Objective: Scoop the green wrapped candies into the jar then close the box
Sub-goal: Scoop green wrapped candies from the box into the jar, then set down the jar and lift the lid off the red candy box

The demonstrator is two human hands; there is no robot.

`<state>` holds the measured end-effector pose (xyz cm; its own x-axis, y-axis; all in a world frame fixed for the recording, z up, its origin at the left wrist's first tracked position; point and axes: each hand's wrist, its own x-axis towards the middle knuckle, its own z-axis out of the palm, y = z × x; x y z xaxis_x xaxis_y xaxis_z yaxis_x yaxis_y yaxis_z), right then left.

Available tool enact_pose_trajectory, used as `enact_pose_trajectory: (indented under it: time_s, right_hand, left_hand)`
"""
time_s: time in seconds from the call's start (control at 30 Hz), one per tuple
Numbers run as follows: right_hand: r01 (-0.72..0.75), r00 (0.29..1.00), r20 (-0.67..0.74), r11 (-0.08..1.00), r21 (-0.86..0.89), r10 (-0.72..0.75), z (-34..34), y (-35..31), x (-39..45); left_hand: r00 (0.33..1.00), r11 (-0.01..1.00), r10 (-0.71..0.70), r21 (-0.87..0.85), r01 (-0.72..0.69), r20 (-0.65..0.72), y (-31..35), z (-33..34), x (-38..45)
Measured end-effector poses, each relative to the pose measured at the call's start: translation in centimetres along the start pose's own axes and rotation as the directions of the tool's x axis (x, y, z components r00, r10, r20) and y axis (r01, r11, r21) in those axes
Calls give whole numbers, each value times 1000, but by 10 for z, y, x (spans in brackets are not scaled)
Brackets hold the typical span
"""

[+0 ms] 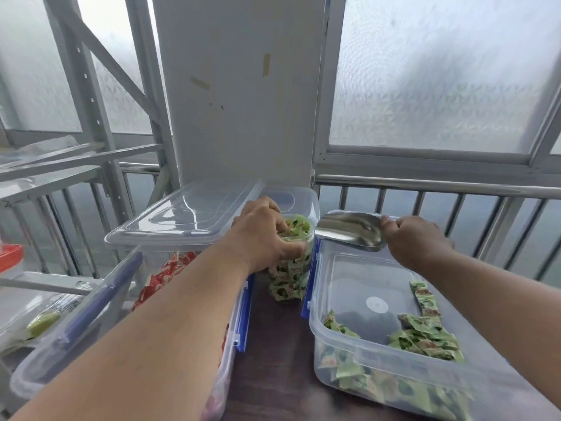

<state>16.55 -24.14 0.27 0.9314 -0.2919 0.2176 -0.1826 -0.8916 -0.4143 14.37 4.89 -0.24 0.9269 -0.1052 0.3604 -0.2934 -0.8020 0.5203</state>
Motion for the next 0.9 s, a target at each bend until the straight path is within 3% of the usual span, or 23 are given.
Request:
enact_pose_trajectory:
  time_s: [0.1, 0.2, 0.27, 0.37, 0.53, 0.7, 0.8, 0.9]
  right_hand:
    - [-112, 984, 145, 993, 39, 105, 5, -5, -10]
    - [-374, 890, 358, 903, 214, 284, 6, -8, -18]
    - [-416, 851, 440, 879, 232, 287, 2, -5, -18]
    - [-333, 822, 530, 931, 148, 210, -8, 0, -28]
    - [19, 844, 533, 988, -153, 66, -20, -7, -50]
    - [96, 919, 361, 978, 185, -158, -39, -38, -70]
    - [230, 898, 291, 916, 329, -330, -47, -70, -92]
    - [266, 852, 288, 834, 483, -438, -39, -105, -119]
  left_hand:
    - [999, 999, 32, 28, -33, 20, 3, 1, -2]
    - [999, 999, 31, 15, -31, 8, 4, 2, -4]
    - [1000, 1000, 18, -4, -18, -1, 6, 2, -5]
    - [1000, 1000, 0, 23, 1, -21, 15, 3, -6]
    - [998, 992, -1, 129, -7, 63, 32, -14, -7]
    - [996, 993, -37, 113, 28, 83, 36, -58, -20]
    - [997, 987, -70, 147, 64, 37, 19, -82, -33]
    - [993, 971, -118, 212, 115, 2, -7, -99, -47]
